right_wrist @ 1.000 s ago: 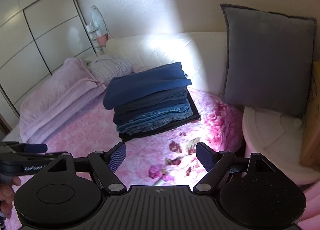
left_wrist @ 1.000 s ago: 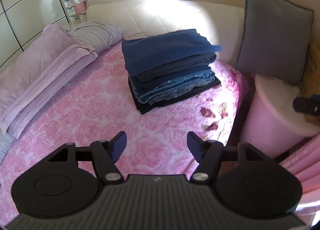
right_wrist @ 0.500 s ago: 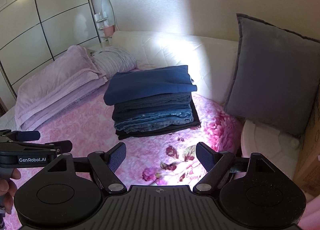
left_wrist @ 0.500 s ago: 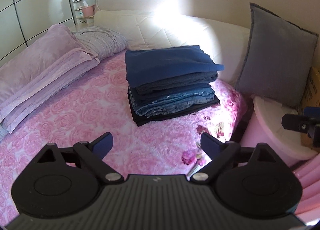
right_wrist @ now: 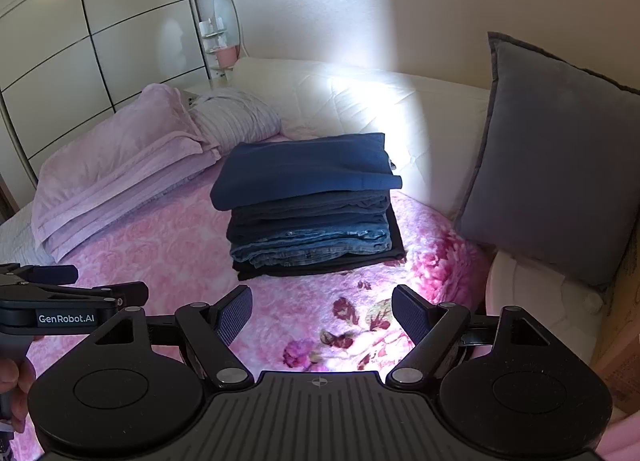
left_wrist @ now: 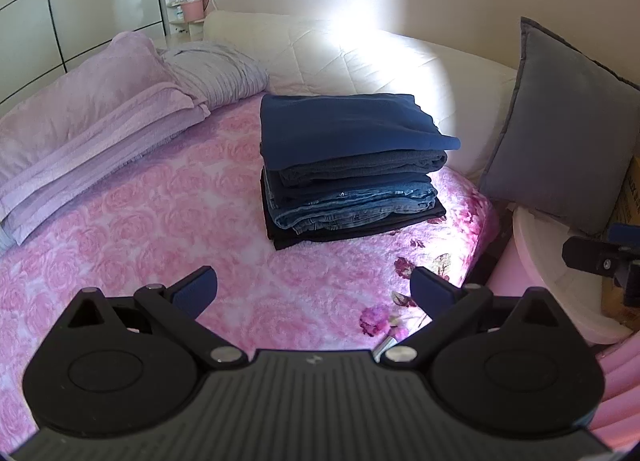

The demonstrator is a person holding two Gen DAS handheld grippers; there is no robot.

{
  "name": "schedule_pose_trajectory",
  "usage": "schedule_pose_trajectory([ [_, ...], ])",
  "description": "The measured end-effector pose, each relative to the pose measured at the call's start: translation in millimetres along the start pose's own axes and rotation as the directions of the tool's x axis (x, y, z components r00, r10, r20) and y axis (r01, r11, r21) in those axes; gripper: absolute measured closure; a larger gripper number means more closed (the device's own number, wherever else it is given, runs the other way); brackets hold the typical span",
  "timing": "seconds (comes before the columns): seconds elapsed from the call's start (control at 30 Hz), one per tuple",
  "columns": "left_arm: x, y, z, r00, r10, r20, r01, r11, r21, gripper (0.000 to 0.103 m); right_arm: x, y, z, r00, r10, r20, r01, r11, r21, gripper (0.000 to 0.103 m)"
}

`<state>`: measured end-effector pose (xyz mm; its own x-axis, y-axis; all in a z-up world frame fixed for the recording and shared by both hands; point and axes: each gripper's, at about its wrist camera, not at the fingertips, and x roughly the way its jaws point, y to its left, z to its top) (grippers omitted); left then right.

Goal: Fold clothes

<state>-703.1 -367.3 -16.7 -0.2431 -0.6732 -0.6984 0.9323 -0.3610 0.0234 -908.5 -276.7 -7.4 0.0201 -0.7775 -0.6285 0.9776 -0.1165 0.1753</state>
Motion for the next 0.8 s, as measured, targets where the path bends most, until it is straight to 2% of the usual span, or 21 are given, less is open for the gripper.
schedule_pose_trajectory([
  [0.23, 0.5, 1.5, -1.4, 1.000, 0.008, -0.007, -0.008, 0.998, -0.055, 0.002, 1.7, 0.1, 2.3, 1.000, 0.007, -0.009, -0.007, 1.000, -0.024, 0.023],
  [0.47, 1.3, -2.2, -1.3, 0.999, 0.051, -0.011, -0.052, 0.997, -0.049, 0.002, 4.2, -0.7, 3.9, 1.000, 0.014, -0.020, -0.015, 0.999, -0.041, 0.023],
  [0.8, 1.9, -3.3, -4.4, 0.998, 0.057, -0.006, -0.057, 0.997, -0.060, 0.002, 9.8, -0.1, 5.9, 0.999, 0.020, -0.042, -0.023, 0.997, -0.075, 0.023],
])
